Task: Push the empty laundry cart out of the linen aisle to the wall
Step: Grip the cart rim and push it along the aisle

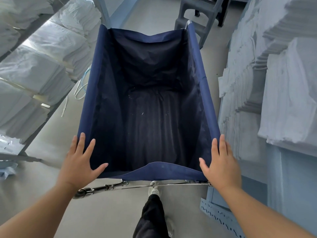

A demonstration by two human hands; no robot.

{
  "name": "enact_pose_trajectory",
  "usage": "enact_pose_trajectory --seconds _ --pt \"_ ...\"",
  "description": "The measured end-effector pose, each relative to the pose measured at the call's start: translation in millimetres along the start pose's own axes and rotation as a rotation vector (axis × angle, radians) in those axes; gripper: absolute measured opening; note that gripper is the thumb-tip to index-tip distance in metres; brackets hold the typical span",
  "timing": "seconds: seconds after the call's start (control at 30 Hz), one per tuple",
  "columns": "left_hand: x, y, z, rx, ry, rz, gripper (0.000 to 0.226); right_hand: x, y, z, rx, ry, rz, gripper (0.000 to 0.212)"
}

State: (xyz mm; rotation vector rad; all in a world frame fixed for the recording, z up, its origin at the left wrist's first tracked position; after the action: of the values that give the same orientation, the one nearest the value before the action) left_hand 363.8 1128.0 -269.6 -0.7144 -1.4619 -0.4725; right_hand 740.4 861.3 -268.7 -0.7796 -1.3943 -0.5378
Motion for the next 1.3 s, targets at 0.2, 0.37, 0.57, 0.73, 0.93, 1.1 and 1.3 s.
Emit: enact_pose_trajectory --seconds 0.2,0.37,0.57,0.73,0.93,1.1,1.3 --pt "-10.1 -41.1 0.4 -0.012 0.006 0.001 0.099 -5.5 -40.5 -5.1 0.009 -0.015 -0.019 0.087" --pt "-16.4 -71.1 3.9 -0.016 0.001 -0.009 0.098 -10.4 -72.2 -5.7 0.005 -0.029 -0.020 0.087" --pt "-19.4 -112.5 12.5 -0.010 -0.019 -0.020 0.099 -19.6 -116.2 -1.5 0.005 0.006 -0.025 0.088" --pt "-24.5 -148.5 20.4 0.000 -0.024 -0.008 0.099 -27.5 -157.5 1.5 -0.013 0.057 -0.024 0.088" --pt "-33.8 -200.5 34.5 0.007 -0.044 -0.002 0.099 -35.2 -212.9 8.7 -0.010 0.060 -0.046 0.088" --pt "-39.9 -243.6 44.7 -0.001 -0.058 -0.021 0.099 -40.1 -255.9 14.4 -0.011 -0.016 -0.047 0.088" --pt "-48.6 -293.1 52.1 0.006 -0.048 -0.022 0.100 -46.9 -298.6 18.1 0.009 -0.020 -0.050 0.088"
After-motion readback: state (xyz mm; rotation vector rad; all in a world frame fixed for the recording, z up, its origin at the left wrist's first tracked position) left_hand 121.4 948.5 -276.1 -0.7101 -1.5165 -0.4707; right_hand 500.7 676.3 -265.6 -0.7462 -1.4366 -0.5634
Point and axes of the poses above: each hand's wrist, its own y-axis towards the middle knuckle, its own x-axis out of the back of the hand, z = x × y, the point moved 10 cm from there along y, towards the middle knuckle, and after that the axes turned 8 degrees about -x, right-handed, at the moved point
